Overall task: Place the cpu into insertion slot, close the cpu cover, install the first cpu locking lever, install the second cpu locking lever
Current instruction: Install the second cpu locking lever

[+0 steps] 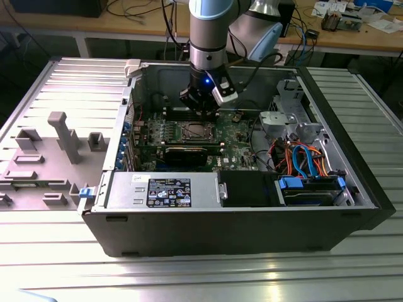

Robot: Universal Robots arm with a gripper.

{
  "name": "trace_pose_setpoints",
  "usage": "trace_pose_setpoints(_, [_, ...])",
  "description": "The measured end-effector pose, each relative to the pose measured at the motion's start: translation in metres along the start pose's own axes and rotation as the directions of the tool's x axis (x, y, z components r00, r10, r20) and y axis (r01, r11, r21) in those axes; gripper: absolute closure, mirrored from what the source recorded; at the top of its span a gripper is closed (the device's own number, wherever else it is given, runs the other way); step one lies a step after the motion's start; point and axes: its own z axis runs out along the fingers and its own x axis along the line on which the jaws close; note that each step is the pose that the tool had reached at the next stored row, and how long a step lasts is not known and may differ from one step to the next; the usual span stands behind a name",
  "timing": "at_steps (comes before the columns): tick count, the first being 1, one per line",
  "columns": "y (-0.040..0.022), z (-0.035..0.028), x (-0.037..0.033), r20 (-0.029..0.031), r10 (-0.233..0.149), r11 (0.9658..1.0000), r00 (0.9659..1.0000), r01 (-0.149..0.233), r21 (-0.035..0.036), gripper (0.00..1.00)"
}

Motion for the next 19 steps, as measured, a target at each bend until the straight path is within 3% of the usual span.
trace_pose_setpoints(9, [-0.0066,-0.0004,0.0000,-0.0001,0.000,1.0000,1.0000,0.000,0.0000,0.89])
trace_pose_setpoints(19, [-0.0075,-0.0018,0.0000,-0.0001,0.000,1.0000,1.0000,0.000,0.0002,0.89])
